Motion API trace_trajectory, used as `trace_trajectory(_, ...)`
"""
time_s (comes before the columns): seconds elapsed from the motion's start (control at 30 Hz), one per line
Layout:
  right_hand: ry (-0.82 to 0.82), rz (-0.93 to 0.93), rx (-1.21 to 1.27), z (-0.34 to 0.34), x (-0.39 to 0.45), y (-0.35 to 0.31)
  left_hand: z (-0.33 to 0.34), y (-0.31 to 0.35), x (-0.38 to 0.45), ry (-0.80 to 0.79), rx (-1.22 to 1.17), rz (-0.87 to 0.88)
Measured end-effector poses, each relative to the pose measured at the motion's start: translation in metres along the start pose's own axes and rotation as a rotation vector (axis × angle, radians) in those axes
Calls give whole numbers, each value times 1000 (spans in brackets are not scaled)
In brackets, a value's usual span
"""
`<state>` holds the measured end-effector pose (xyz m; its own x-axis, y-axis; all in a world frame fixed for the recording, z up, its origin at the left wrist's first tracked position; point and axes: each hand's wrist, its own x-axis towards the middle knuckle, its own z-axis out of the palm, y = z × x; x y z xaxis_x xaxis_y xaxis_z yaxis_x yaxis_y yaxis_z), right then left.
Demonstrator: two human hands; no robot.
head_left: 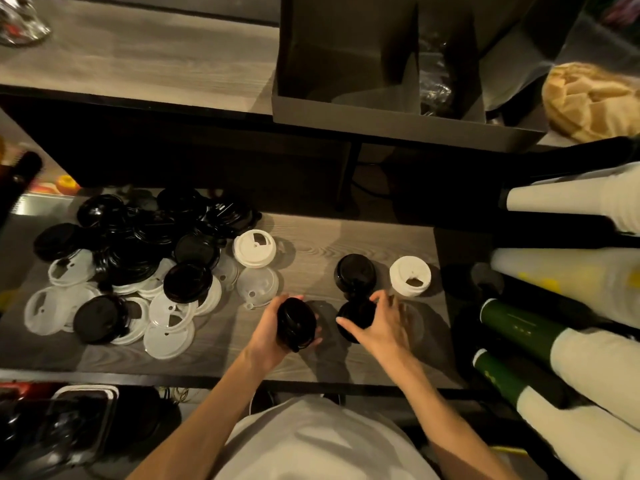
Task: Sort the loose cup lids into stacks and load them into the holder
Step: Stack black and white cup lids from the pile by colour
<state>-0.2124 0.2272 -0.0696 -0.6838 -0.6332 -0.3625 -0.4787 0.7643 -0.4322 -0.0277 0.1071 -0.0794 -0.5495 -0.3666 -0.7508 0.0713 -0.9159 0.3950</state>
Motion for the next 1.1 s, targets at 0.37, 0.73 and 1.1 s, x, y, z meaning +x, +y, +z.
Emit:
trace_trajectory(0.37,-141,-270,37,-9,-2,28,-2,-13,1,-91,4,-66)
trace_trajectory(0.73,-15,-383,-72,-4,-8,37,1,-25,-1,-102,68,-119)
trace_trajectory(1.1,69,-316,-81,20,-7,37,-2,-33,-2,-133,66,-130)
